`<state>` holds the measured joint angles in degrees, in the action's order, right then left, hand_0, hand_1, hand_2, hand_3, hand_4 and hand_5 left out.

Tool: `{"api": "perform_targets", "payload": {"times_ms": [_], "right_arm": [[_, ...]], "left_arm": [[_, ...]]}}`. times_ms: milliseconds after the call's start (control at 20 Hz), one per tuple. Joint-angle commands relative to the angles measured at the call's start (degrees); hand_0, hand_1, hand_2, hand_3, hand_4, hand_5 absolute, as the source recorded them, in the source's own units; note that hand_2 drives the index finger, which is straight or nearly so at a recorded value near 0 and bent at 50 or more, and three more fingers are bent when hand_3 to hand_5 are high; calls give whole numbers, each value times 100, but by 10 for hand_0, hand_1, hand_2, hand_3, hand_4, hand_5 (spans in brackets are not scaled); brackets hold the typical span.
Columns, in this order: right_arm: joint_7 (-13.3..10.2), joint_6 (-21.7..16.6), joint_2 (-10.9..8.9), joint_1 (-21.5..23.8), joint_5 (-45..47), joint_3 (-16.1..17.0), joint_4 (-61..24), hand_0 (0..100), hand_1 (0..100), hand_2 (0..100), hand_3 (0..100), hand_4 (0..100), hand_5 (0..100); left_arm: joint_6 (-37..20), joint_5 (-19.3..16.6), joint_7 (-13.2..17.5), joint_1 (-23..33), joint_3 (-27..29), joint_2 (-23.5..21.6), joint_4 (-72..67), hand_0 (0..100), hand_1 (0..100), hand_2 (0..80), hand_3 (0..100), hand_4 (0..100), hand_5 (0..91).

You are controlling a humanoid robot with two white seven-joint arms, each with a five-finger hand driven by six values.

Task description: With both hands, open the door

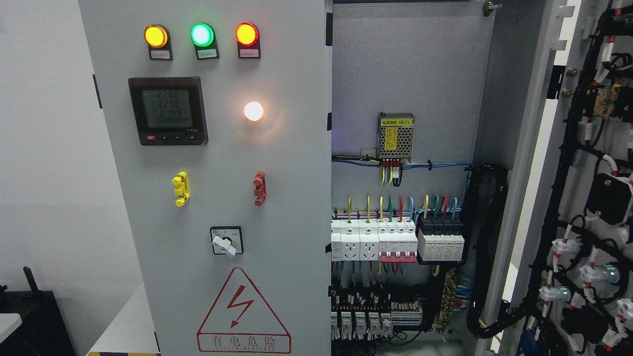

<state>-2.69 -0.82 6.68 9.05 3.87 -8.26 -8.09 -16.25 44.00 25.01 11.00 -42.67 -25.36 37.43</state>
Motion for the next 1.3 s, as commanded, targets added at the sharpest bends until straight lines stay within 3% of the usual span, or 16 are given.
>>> {"api": "perform_targets", "payload": {"times_ms": [0,250,651,901,1052,1252], "right_arm": [[-3,3,0,0,0,0,0,0,0,0,0,0,0],[-3,3,0,0,0,0,0,0,0,0,0,0,0],[-3,3,0,0,0,0,0,0,0,0,0,0,0],[-3,3,0,0,0,0,0,0,0,0,0,0,0],[-3,3,0,0,0,0,0,0,0,0,0,0,0],[-3,-6,0,0,-9,17,-9,0,0,0,0,0,0]], "left_arm": [[43,-1031,-40,-406,1364,2087,-2916,0,0,0,0,33,0],[78,-2701,-190,-784,2928,2527,-3900,0,0,0,0,32,0],[166,-4108,-409,-898,4108,2738,-4104,0,0,0,0,32,0],[577,-4171,-480,-898,4197,2764,-4033,0,0,0,0,32,0],[878,-4171,-883,-907,4206,2764,-3981,0,0,0,0,32,0],[861,-4416,-981,-907,4206,2782,-3919,0,0,0,0,32,0]]}}
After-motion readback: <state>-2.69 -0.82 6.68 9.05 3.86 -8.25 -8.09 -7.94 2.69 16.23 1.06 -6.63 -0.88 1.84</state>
